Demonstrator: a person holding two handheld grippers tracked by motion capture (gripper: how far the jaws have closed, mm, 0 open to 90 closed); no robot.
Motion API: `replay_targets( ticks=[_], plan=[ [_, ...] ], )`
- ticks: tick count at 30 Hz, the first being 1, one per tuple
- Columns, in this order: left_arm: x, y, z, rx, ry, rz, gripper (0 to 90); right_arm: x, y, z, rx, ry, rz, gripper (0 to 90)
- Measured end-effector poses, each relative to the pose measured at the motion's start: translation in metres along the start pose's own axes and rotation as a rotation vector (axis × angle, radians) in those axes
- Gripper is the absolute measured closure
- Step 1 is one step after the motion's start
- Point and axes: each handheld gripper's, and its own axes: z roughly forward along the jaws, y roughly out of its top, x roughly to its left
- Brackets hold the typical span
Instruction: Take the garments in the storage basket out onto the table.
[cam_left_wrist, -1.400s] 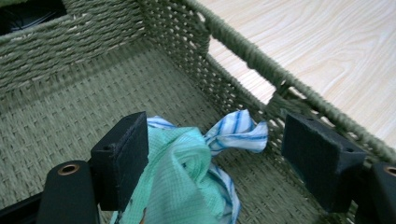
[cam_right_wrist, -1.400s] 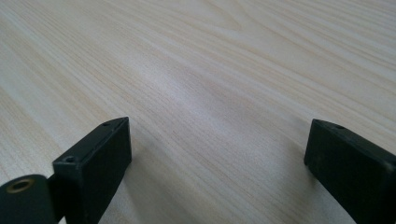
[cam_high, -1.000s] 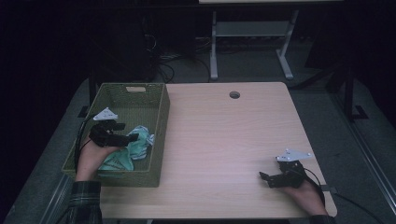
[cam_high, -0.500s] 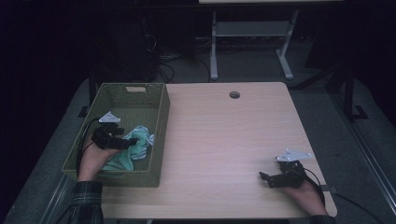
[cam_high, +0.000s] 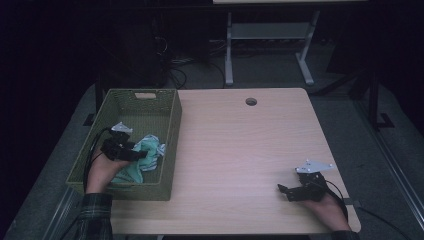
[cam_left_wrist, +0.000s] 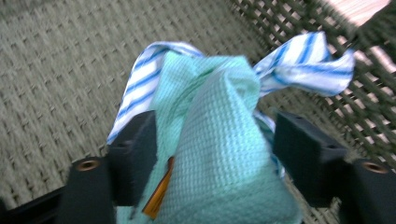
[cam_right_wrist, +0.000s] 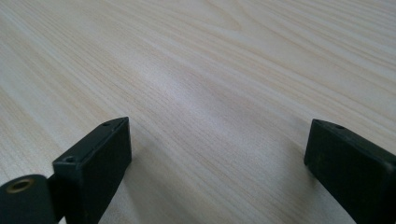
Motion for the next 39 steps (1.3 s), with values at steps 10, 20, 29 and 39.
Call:
replay_targets(
  ticks=[10, 20, 29, 39],
  plan=[
    [0.0, 0.001, -0.001, 0.03, 0.004, -0.009, 72.5, 0.0, 0.0, 0.0, 0.0, 0.0, 0.0, 7.1],
    [-0.001, 0.002, -0.007, 0.017, -0.012, -0.022, 82.5, 0.0, 0.0, 0.0, -0.001, 0.0, 0.002, 7.1],
    [0.003, 0.003, -0.029, -0.149, -0.058, -0.054, 82.5, 0.0, 0.0, 0.0, -0.001, 0.0, 0.002, 7.1],
    [0.004, 0.006, -0.059, -0.318, -0.066, -0.09, 82.4, 0.0, 0.0, 0.0, 0.0, 0.0, 0.002, 7.1]
  ],
)
